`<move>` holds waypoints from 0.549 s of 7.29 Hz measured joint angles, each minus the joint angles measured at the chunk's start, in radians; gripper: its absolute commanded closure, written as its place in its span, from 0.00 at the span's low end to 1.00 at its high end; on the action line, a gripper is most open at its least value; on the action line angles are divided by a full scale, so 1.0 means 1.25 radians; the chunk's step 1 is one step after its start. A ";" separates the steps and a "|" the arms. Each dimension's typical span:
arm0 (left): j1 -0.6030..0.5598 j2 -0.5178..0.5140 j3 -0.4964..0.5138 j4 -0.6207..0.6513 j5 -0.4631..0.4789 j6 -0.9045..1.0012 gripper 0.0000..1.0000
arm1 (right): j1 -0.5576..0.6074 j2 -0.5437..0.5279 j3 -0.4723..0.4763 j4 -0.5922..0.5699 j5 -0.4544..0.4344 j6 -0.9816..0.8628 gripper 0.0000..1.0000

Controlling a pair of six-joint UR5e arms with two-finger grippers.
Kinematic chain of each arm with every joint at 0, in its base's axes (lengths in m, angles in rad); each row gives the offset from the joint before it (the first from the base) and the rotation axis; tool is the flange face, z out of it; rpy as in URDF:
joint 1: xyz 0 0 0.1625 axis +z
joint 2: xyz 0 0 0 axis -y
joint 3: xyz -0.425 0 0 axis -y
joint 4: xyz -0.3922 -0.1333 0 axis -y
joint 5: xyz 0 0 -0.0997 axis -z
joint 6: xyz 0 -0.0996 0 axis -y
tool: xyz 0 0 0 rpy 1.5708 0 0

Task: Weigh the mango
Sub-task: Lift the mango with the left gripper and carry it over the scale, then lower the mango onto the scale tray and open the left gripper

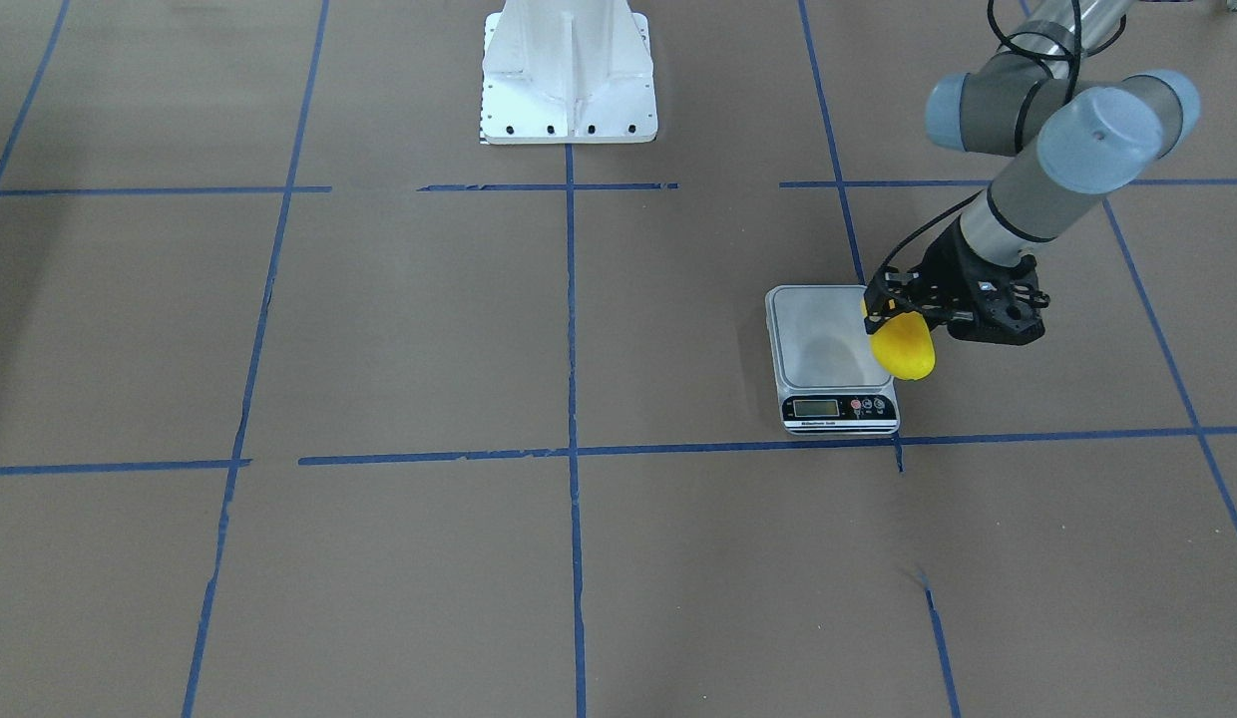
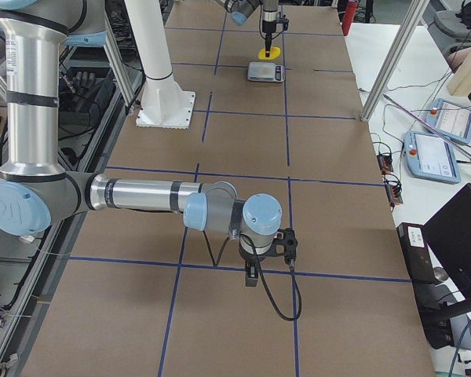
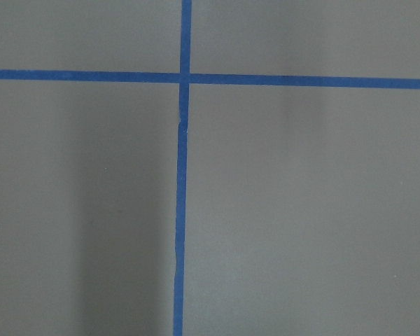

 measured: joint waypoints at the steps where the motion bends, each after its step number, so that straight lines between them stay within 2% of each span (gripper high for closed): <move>1: 0.020 -0.022 0.011 0.001 0.005 -0.024 1.00 | 0.000 0.000 0.000 0.000 0.000 0.000 0.00; 2: 0.036 -0.043 0.028 0.002 0.007 -0.041 1.00 | 0.000 0.000 0.000 0.000 0.000 0.000 0.00; 3: 0.048 -0.055 0.042 0.002 0.008 -0.048 0.15 | 0.000 0.000 0.000 0.000 0.000 0.000 0.00; 4: 0.053 -0.059 0.047 0.003 0.008 -0.052 0.00 | 0.000 0.000 0.000 0.000 0.000 0.000 0.00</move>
